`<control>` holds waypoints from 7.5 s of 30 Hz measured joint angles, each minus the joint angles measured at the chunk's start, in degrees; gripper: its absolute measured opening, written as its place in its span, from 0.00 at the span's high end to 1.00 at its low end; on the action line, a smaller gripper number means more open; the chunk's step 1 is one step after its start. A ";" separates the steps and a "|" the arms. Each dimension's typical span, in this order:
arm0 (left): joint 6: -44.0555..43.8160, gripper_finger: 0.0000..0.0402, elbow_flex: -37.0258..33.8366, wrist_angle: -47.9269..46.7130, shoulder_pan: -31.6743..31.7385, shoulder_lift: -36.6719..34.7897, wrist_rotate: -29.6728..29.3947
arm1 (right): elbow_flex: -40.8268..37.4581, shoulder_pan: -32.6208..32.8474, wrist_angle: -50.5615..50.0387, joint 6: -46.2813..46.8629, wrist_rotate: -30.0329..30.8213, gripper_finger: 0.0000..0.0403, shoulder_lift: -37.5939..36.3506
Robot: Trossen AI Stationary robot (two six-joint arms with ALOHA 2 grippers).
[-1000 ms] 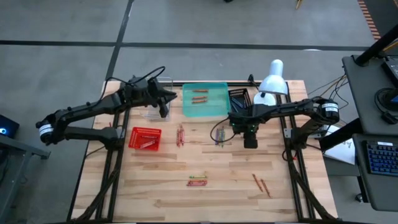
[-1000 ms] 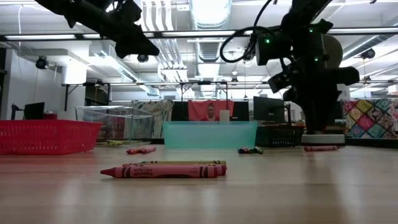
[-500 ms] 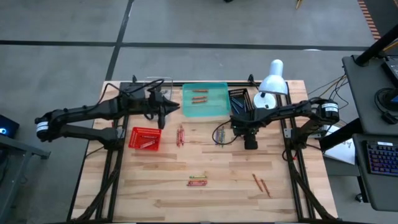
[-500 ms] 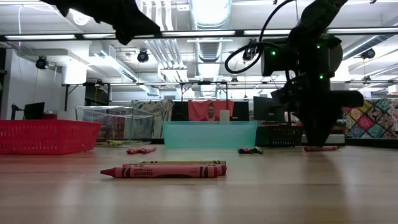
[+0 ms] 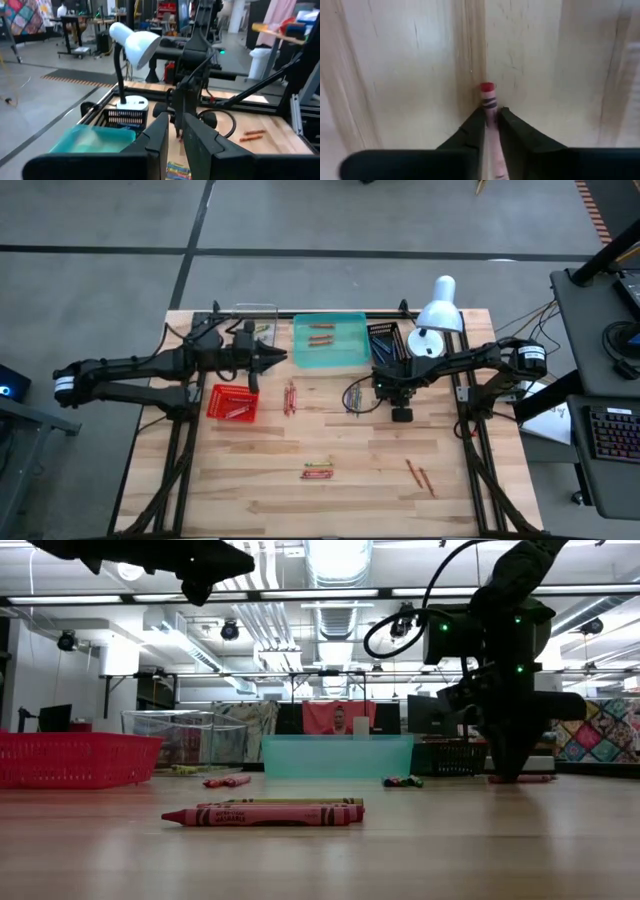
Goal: Sort crayons
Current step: Put the red crayon into the red bin, then put the orange crayon into the green bin
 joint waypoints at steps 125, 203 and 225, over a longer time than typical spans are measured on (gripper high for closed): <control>-16.54 1.00 3.73 -77.83 -5.15 17.25 -5.91 | 7.05 -1.55 63.55 8.26 -20.27 0.66 -3.52; 17.92 0.88 14.06 -19.99 -5.08 18.31 -17.00 | 5.15 44.61 -11.51 96.08 -19.14 0.66 -3.43; 17.03 0.88 14.06 -20.16 -5.08 18.31 -17.00 | 4.40 50.76 -5.56 103.64 -9.76 0.66 0.15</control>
